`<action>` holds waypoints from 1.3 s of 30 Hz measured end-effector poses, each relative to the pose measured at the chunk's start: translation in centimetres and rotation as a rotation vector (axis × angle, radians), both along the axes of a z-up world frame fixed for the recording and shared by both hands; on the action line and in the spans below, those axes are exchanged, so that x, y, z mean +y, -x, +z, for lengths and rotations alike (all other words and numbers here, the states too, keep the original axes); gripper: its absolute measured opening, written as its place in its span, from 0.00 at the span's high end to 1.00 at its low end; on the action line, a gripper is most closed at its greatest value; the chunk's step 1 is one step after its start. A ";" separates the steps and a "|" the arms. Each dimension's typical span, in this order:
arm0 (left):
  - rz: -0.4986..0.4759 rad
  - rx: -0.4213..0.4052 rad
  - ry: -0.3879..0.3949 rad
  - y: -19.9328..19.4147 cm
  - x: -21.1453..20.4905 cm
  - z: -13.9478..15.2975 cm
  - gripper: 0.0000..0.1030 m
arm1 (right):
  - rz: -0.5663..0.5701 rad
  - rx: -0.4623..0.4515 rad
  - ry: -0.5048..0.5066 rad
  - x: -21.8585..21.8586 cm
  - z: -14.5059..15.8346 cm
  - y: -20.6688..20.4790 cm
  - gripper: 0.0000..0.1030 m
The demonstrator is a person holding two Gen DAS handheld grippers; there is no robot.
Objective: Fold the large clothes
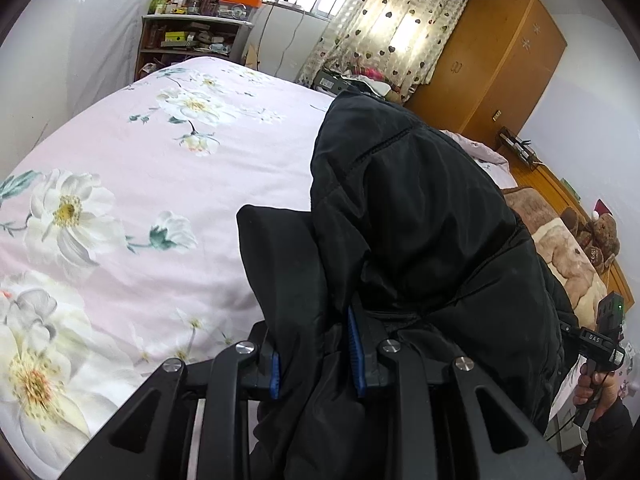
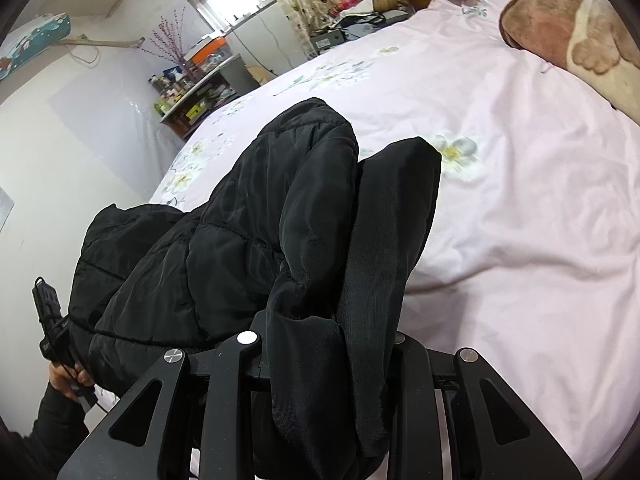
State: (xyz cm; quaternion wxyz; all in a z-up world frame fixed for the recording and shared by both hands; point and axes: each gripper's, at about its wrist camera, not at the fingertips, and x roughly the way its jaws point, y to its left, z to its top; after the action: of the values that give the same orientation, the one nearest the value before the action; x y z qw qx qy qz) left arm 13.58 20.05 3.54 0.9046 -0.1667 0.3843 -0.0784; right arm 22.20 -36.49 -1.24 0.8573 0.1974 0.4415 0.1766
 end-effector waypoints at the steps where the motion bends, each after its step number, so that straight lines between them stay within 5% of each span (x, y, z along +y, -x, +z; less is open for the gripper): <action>1: 0.003 -0.003 0.000 -0.4 0.2 0.1 0.74 | 0.003 -0.003 0.001 0.2 0.1 -0.3 0.74; 18: 0.038 -0.057 -0.048 -13.3 3.9 1.1 0.74 | 0.021 -0.057 0.006 6.0 0.4 -13.3 0.74; 28: 0.057 -0.011 -0.067 -20.3 4.7 -3.8 0.72 | 0.019 -0.029 0.004 7.9 -3.9 -20.0 0.72; 33: 0.135 0.118 -0.073 -20.9 5.7 -9.6 0.63 | -0.033 0.101 0.031 7.7 -8.7 -21.3 0.60; 39: 0.159 0.122 -0.066 -19.1 6.3 -8.6 0.53 | -0.060 0.133 0.059 7.2 -8.4 -20.5 0.46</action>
State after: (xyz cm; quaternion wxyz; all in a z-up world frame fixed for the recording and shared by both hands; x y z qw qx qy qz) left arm 32.63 26.33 -5.02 0.8879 -0.1712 0.4267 0.0167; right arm 42.74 -29.28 -9.64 0.8365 0.1965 0.4962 0.1244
